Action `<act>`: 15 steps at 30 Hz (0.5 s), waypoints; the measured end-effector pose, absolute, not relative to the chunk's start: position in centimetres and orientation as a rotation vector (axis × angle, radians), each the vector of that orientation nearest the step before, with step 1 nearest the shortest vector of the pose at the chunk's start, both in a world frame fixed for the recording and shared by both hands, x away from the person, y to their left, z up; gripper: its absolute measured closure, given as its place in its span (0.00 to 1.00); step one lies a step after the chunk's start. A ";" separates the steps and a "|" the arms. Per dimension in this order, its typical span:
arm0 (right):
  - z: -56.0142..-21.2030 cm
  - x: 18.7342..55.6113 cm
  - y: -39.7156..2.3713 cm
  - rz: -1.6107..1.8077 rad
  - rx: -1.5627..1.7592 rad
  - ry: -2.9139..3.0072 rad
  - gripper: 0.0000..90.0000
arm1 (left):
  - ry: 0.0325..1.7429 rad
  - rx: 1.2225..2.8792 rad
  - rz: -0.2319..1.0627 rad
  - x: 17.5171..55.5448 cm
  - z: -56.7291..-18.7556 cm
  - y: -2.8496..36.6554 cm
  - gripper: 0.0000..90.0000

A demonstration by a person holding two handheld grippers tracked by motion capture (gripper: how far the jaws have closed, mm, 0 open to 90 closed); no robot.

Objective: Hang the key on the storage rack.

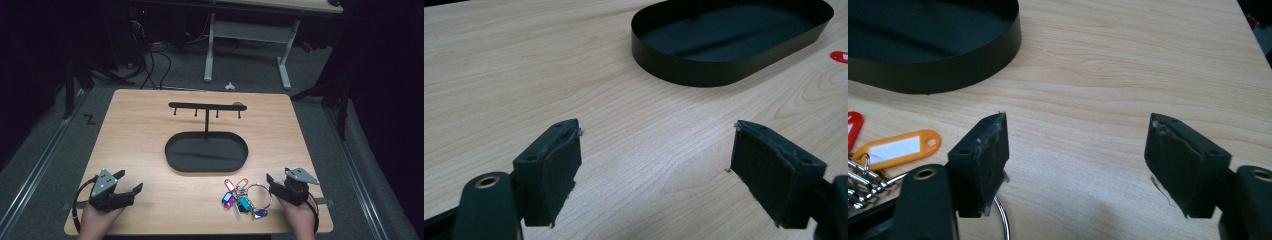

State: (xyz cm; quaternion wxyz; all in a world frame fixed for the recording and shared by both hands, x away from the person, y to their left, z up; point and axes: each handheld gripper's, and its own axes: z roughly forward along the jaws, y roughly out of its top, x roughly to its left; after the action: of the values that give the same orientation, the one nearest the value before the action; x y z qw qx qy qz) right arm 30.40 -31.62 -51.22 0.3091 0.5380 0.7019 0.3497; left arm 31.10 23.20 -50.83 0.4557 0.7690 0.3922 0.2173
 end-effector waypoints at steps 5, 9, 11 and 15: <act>-51.0 30.5 -31.4 0.934 1.389 1.853 0.26 | 0.972 1.895 0.536 31.1 -50.8 23.3 0.23; -50.9 30.5 -31.4 0.931 1.378 1.862 0.25 | 0.965 1.897 0.544 31.0 -50.8 23.2 0.23; -50.9 30.5 -31.3 0.933 1.380 1.860 0.25 | 0.961 1.898 0.545 31.0 -50.8 23.2 0.23; -50.9 30.8 -31.0 0.937 1.369 1.866 0.25 | 0.960 1.904 0.548 30.8 -50.9 23.4 0.23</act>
State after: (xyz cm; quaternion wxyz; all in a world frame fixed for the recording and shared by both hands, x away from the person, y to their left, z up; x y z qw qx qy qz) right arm 30.76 -31.02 -50.86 0.3166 0.5200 0.7090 0.3560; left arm 30.80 23.35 -50.91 0.4527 0.7712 0.3887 0.2219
